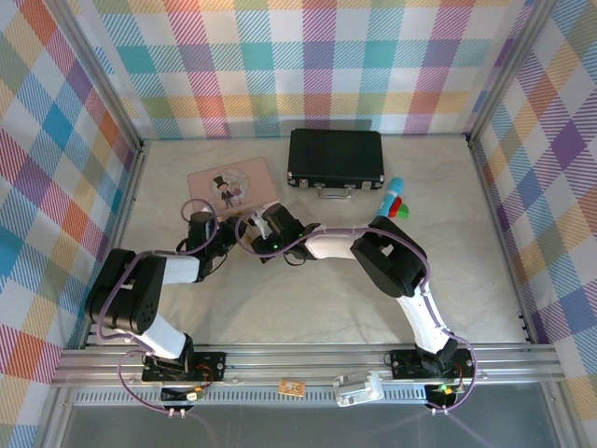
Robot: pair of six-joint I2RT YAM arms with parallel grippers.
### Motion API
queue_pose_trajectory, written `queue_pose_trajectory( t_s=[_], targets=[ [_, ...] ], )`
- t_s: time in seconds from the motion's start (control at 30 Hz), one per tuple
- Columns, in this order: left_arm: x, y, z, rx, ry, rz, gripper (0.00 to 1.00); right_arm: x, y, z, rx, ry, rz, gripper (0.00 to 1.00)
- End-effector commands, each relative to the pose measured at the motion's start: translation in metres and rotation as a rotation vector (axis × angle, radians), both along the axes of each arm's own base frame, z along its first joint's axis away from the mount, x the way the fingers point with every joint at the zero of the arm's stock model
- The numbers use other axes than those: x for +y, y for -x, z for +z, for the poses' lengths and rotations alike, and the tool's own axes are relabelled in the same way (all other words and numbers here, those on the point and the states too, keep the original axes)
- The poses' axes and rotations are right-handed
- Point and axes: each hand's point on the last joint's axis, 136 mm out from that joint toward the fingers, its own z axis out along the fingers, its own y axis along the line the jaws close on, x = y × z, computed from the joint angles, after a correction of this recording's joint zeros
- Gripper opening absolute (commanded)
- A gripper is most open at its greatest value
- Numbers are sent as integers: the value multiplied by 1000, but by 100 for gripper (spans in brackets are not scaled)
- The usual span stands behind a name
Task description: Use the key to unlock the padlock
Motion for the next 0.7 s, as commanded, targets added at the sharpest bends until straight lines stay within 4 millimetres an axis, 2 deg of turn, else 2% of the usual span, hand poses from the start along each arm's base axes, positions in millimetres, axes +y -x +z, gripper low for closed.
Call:
queue_pose_trajectory(
  t_s=[0.0, 0.17, 0.27, 0.4, 0.67],
  targets=[
    [-1, -13, 2, -32, -22, 7, 35, 1, 4, -7, 36, -14, 9, 2],
    [-5, -20, -5, -26, -17, -3, 25, 3, 3, -5, 43, -30, 9, 2],
    [-6, -23, -8, -23, -14, -7, 22, 2, 2, -4, 47, -33, 8, 2],
    [-8, -21, -10, -17, -8, -19, 11, 0, 0, -5, 57, -45, -2, 2],
    [-9, -15, -22, 9, 0, -20, 8, 2, -3, 4, 54, -69, 1, 3]
  ],
)
